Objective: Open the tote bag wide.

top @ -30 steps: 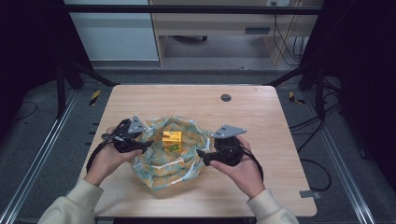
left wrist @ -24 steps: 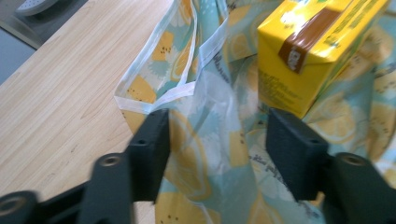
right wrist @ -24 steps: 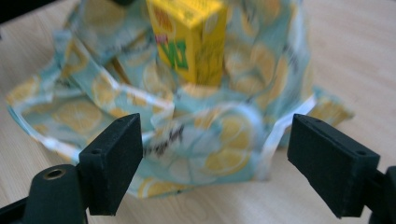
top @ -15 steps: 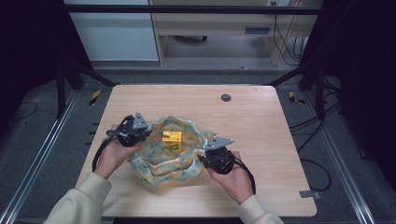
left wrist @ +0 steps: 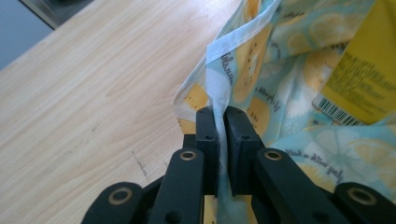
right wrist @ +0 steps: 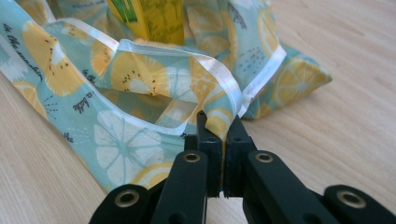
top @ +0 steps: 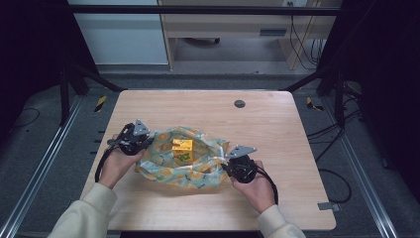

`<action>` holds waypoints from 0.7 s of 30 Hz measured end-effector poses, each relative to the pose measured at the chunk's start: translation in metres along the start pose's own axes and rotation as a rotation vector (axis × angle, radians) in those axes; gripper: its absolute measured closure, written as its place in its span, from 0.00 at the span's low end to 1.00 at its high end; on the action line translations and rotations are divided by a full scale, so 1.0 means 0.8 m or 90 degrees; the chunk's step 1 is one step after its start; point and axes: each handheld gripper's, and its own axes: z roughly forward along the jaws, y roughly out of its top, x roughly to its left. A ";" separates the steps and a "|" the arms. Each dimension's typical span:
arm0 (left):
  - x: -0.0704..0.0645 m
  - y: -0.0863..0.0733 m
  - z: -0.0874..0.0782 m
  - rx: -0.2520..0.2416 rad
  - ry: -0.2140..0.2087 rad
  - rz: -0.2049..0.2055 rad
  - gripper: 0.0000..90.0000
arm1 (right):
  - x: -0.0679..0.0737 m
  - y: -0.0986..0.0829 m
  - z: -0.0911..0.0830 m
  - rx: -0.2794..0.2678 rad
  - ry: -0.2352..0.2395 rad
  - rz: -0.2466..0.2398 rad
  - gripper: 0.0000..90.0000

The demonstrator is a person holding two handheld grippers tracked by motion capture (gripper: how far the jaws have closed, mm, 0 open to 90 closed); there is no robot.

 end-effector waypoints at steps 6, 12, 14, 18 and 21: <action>0.002 -0.011 0.009 0.006 0.001 -0.010 0.96 | -0.004 -0.012 0.004 0.020 0.002 0.004 0.99; 0.004 -0.018 0.019 0.007 -0.003 -0.011 0.98 | -0.008 -0.018 0.015 0.037 -0.002 0.004 0.99; 0.004 -0.020 0.021 0.005 -0.001 -0.010 0.98 | -0.010 -0.019 0.016 0.045 -0.006 0.001 0.99; 0.004 -0.021 0.021 -0.006 0.014 -0.012 0.99 | -0.013 -0.021 0.015 0.043 -0.014 -0.001 0.99; 0.004 -0.018 0.017 -0.024 0.026 -0.015 0.99 | -0.019 -0.019 0.011 0.029 -0.023 0.003 0.99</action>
